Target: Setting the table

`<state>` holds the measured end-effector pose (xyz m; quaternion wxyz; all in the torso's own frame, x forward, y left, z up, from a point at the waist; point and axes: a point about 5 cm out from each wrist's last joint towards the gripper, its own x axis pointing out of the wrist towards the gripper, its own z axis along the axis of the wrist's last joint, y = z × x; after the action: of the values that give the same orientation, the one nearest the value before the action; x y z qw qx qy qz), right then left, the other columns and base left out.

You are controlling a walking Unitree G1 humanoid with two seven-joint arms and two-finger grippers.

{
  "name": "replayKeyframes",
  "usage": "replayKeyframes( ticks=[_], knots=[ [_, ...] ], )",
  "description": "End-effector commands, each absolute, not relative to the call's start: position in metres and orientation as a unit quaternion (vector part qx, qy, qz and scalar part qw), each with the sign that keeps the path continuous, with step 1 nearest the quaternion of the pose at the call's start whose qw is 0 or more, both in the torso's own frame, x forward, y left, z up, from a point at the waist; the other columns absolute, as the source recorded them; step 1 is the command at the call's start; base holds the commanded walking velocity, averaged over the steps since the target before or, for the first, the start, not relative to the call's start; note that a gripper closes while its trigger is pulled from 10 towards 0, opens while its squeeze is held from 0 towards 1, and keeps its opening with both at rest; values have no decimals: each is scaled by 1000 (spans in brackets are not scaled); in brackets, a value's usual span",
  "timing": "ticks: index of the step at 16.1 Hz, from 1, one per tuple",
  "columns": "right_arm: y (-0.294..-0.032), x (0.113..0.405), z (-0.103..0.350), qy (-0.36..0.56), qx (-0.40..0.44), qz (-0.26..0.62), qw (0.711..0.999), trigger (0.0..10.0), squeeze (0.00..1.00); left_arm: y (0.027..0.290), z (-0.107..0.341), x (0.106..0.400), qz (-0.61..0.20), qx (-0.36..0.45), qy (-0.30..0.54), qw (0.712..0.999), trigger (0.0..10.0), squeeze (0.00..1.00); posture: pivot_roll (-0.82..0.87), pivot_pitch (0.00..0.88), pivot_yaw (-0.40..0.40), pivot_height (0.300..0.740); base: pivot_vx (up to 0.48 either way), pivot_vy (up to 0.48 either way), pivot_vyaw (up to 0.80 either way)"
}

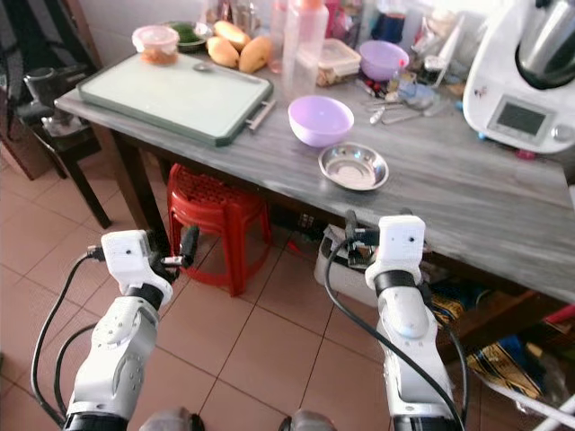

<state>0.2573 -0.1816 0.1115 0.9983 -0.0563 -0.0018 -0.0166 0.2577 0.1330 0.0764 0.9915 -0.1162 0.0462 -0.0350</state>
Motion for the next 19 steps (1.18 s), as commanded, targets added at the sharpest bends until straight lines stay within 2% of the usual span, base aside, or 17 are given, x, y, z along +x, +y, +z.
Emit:
replayKeyframes(
  ticks=[1,4,8,12,19],
  knots=[
    [-188,252,111,-2,-56,-31,998,10000,0,128,81,260,-43,-113,44,992,10000,0,-35,0,-74,740,0,0,0],
    [-190,243,111,-10,-64,-57,996,10000,0,126,89,267,-78,-69,27,994,10000,0,-58,0,-20,740,0,0,0],
    [-191,233,107,-10,-58,-76,995,10000,0,134,94,274,-81,-47,21,995,10000,0,-89,0,65,740,0,0,0],
    [-186,237,112,-20,-41,-84,995,10000,0,130,94,276,-97,-42,22,994,10000,0,-83,0,60,740,0,0,0],
    [-180,241,109,-13,-34,-66,997,10000,0,129,93,271,-104,-56,27,993,10000,0,-62,0,40,740,0,-173,-800]
  ],
)
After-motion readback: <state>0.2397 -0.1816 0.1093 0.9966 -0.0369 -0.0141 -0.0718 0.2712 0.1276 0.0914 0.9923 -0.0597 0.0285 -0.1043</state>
